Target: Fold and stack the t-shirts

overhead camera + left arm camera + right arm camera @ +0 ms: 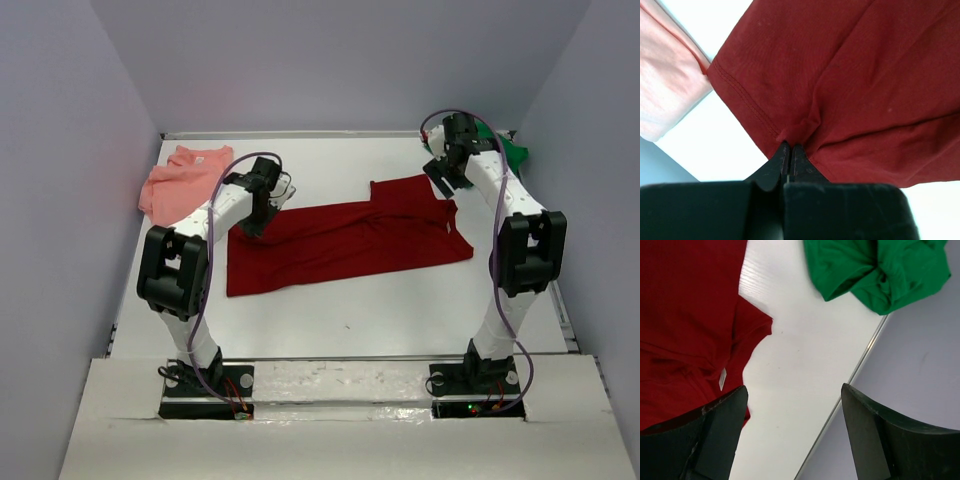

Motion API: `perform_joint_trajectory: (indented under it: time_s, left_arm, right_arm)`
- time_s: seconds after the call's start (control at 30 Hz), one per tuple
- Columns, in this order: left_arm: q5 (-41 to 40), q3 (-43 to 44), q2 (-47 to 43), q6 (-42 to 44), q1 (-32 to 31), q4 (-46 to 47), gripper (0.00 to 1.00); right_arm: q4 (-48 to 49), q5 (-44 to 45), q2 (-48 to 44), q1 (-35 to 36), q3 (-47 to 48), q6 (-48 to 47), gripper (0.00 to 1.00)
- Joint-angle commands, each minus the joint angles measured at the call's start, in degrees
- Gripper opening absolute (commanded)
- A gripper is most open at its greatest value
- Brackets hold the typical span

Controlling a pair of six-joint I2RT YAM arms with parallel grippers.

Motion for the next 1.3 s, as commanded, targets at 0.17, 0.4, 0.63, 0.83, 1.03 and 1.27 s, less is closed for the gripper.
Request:
perform_joint_trajectory:
  time_s: [0.17, 0.4, 0.63, 0.83, 1.03, 1.27]
  left_arm:
    - [-2.46, -3.91, 1.60, -1.94, -0.25, -2.03, 0.00]
    - [-1.14, -6.89, 2.65, -2.29, -0.34, 0.52, 0.00]
    - [-2.54, -7.51, 4.15, -3.08, -0.25, 2.10, 0.14]
    - [-7.20, -7.51, 5.03, -3.61, -0.25, 3.15, 0.50]
    - [-11.33, -6.98, 5.47, -4.22, -0.25, 2.98, 0.52]
    - [-16.25, -6.64, 3.19, -4.05, -0.25, 2.98, 0.66]
  right_arm:
    - [-0.87, 2.37, -5.03, -0.44, 2.55, -2.25, 0.82]
    - [-0.96, 2.28, -5.82, -0.97, 1.85, -2.34, 0.82]
    - [-0.96, 2.02, -6.09, -0.97, 0.18, -2.08, 0.83]
    - [-0.96, 1.84, -6.79, -0.97, -1.23, -1.99, 0.83]
    - [-0.96, 1.84, -7.14, -1.50, -1.49, -1.99, 0.83]
    - [-0.96, 1.58, -7.32, -1.50, -2.28, -1.90, 0.83]
